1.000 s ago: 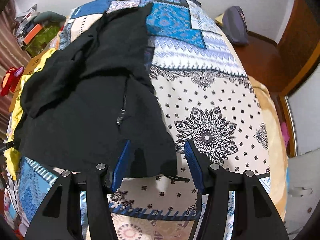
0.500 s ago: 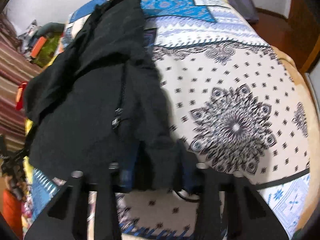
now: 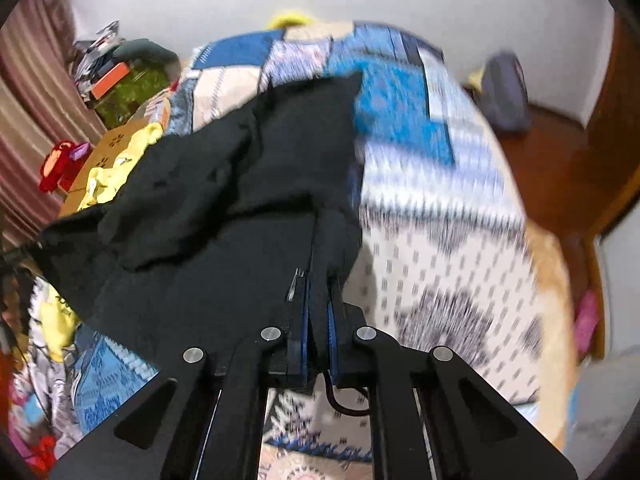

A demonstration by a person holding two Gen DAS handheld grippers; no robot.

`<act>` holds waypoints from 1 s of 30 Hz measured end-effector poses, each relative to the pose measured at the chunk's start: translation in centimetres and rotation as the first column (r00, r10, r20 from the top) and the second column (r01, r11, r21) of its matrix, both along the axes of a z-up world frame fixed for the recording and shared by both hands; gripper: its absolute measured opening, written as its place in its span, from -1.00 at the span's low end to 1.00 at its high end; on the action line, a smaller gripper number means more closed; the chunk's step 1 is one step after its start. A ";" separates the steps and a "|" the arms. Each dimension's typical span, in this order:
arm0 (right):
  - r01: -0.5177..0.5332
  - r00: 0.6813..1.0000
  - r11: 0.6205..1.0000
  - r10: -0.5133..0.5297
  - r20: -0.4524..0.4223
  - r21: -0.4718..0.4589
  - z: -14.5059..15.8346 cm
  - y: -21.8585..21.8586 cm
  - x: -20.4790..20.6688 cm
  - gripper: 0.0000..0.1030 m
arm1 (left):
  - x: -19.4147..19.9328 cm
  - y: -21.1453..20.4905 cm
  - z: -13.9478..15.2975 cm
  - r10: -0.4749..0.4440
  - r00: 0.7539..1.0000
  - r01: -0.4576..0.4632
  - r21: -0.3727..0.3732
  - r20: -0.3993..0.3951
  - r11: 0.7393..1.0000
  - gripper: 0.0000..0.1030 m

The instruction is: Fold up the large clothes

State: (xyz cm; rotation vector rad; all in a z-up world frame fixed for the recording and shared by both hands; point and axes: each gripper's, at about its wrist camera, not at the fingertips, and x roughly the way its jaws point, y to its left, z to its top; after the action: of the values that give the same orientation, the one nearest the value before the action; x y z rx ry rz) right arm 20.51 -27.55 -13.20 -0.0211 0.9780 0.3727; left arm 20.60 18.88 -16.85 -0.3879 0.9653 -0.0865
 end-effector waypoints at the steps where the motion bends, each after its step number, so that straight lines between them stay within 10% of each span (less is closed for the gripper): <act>1: -0.002 0.999 1.000 0.002 0.032 -0.012 1.2 0.4 0.5 -0.88 | 0.7 0.4 1.2 0.003 1.000 -0.002 -0.033 0.024 0.999 -0.68; 14: 0.059 0.992 0.997 -0.055 0.115 -0.040 3.4 3.4 14.1 -0.89 | 11.4 6.2 4.9 0.128 0.988 -0.111 -0.194 0.081 0.975 -0.72; 30: 0.133 0.989 0.991 -0.134 -0.060 -0.027 -7.1 4.7 26.7 -0.88 | 26.1 8.9 -10.8 0.229 0.962 -0.255 -0.196 -0.147 0.947 -0.70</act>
State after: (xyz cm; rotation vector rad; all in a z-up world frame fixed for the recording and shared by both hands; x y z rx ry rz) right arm 47.23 -22.84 -20.34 0.0355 1.0387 0.2404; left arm 46.73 27.82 -27.70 -0.7146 1.0252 0.0590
